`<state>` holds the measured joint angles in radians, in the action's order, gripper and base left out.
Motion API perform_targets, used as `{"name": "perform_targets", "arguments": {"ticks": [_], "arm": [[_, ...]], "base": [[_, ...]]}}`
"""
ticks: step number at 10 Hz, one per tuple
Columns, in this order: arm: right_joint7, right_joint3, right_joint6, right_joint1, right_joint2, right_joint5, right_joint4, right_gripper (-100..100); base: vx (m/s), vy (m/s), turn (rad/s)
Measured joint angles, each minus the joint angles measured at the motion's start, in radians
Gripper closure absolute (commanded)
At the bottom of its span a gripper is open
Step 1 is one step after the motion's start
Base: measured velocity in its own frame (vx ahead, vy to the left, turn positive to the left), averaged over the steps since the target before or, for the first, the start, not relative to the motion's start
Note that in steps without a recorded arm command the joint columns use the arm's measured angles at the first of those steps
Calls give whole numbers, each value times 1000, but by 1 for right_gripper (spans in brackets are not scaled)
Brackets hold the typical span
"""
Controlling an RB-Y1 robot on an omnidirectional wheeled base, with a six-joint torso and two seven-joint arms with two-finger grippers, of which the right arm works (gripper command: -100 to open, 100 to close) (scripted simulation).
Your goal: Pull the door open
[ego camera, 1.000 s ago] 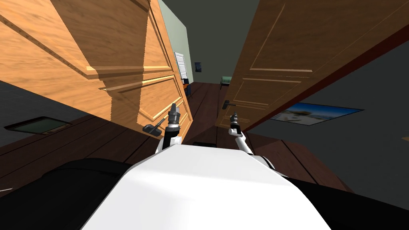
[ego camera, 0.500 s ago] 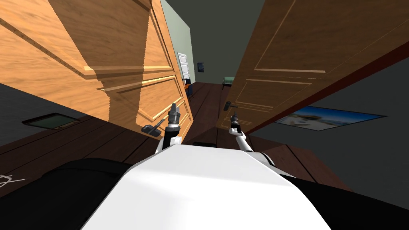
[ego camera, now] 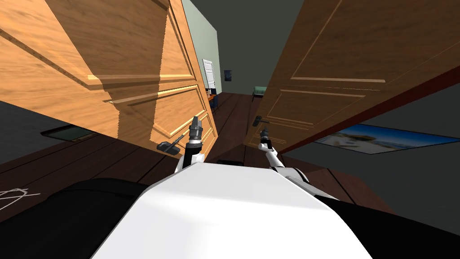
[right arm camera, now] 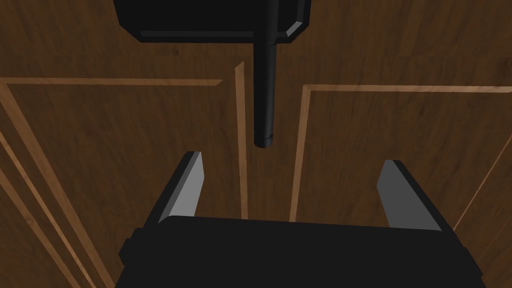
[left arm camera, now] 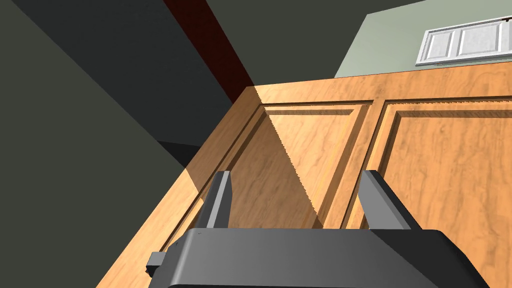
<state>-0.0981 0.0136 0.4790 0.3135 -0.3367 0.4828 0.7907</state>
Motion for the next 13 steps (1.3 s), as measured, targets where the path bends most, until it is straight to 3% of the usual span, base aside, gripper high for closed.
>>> {"name": "perform_targets", "arguments": {"ticks": [4,6,7,9,13], "arm": [[-4,-1,2,50,-19,29,-93,-100],[3,2,4,53,-28,29,-107,-100],[4,11,-2,39,-33,31,-89,-100],[27,12,14,41,-54,29,-121,-100],[54,38,7,7,-94,32,-104,-100]], "base": [[57,-34,56],[157,-28,103],[199,-25,80],[199,-62,120],[174,-41,75]]}}
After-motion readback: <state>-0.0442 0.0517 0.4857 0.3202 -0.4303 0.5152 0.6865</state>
